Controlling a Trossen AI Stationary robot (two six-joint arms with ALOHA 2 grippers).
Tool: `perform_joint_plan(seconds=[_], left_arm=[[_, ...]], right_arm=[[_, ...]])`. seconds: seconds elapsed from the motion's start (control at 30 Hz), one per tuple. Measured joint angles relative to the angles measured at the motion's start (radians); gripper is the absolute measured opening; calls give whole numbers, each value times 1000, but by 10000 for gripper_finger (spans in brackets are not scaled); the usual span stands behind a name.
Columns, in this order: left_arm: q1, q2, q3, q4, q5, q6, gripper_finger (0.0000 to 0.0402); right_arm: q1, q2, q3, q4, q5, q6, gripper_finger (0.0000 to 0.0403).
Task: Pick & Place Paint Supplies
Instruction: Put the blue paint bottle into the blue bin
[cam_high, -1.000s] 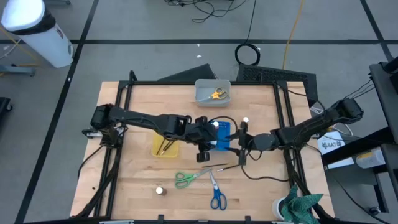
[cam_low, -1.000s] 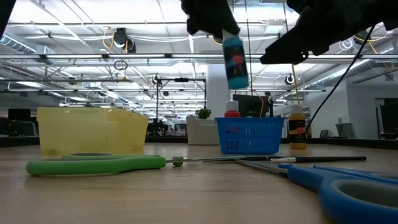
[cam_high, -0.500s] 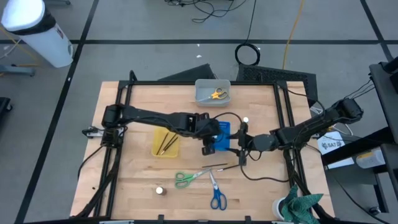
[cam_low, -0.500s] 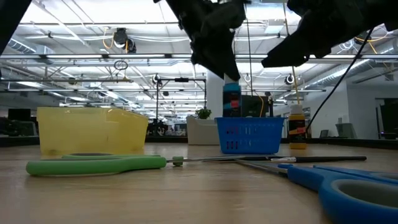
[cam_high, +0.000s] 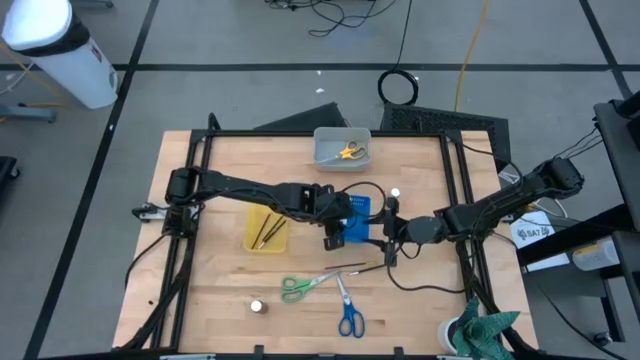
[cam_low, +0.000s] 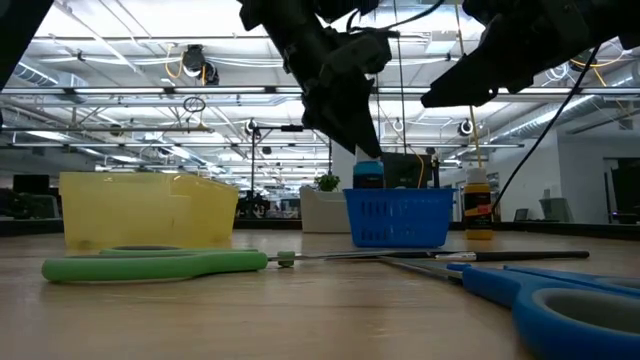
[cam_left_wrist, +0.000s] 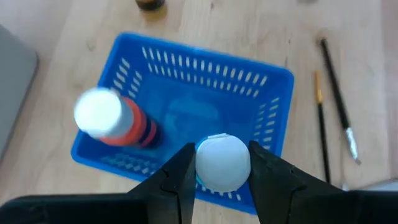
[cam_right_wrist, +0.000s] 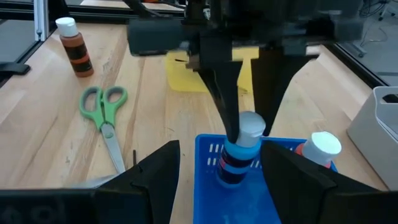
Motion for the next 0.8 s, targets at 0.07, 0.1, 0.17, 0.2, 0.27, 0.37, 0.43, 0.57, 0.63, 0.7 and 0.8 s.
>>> perform_joint_plan(seconds=[0.07,0.1,0.17,0.2,0.27,0.37,0.43,0.57,0.63,0.7,0.8], left_arm=[[-1,0,-7,1,9,-6,124],[-1,0,-11,5,17,-11,124],[-1,-1,-19,5,23,-18,124],[-2,-1,-23,3,25,-20,124],[-2,0,-25,1,26,-27,124],[-1,-1,-25,5,26,-32,124],[-1,0,-25,2,25,-38,124],[-1,0,-25,4,25,-48,155],[-1,-1,-25,4,25,-51,195],[-1,-1,-24,5,25,-54,232],[-2,-1,-24,5,25,-56,274]], right_arm=[[0,0,0,4,0,0,208],[-1,0,0,7,0,0,208],[-1,0,0,9,1,0,208],[-1,0,0,11,1,0,208],[-1,0,0,13,1,0,208],[-1,0,0,13,2,0,208],[-1,0,0,13,2,0,208],[-1,0,0,13,2,0,208],[-1,0,0,13,2,0,208],[-1,0,0,13,2,0,208],[-1,0,0,13,2,0,208]])
